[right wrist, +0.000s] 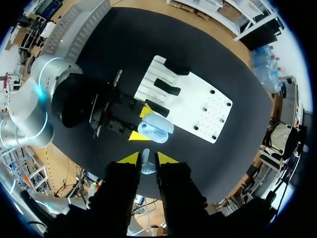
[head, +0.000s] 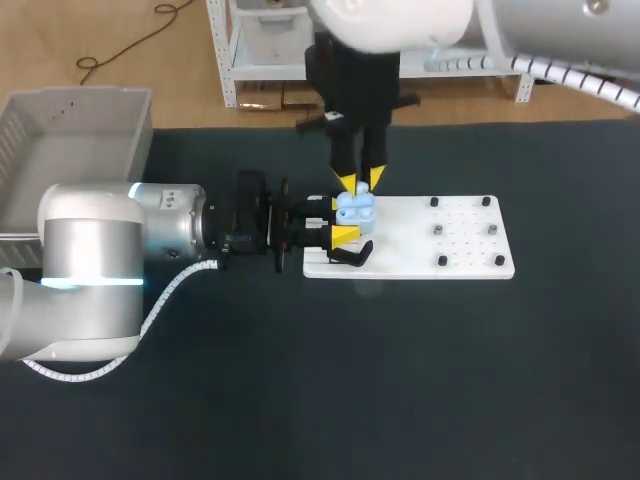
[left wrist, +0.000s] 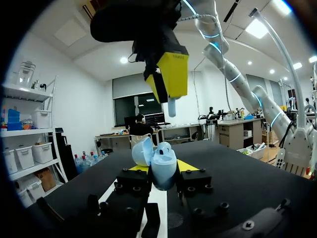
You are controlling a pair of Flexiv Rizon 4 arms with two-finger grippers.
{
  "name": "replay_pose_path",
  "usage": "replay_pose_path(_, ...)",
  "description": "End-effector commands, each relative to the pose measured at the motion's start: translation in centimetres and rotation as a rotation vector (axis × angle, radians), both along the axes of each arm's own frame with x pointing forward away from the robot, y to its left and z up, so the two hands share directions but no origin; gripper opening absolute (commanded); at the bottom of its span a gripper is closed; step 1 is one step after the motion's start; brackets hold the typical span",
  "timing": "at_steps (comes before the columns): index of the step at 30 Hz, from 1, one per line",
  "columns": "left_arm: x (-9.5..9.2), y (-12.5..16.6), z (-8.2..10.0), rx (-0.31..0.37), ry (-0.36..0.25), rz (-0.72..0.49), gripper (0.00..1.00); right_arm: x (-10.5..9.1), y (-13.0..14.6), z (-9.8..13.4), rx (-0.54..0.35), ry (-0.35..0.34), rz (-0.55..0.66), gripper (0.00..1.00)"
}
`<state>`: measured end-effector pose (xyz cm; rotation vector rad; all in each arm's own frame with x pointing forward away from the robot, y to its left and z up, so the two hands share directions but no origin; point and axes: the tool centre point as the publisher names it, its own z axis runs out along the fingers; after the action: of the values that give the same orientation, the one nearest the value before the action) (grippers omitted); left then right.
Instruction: Pick up each earbud case from the left stands, insert the matching earbuds, close the lid, and place the case in the box.
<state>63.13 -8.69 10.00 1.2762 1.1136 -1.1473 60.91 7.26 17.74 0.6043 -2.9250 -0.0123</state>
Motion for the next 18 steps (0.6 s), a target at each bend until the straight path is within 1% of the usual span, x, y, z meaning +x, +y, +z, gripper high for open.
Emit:
replay_pose_path(1, 0.0, 0.0, -0.5, -0.014, -0.002, 0.002, 0.00, -0.2, 1.1, -0.9, -0.023, -0.008, 0.002, 0.00)
replay_pose_path(10, 0.0, 0.0, -0.5, -0.014, -0.002, 0.002, 0.00, -0.4, 1.8, -1.7, -0.035, -0.012, 0.009, 0.00)
replay_pose_path(18, 0.0, 0.0, -0.5, -0.014, -0.002, 0.002, 0.00, -0.5, 1.7, -1.9, -0.024, -0.029, -0.027, 0.00)
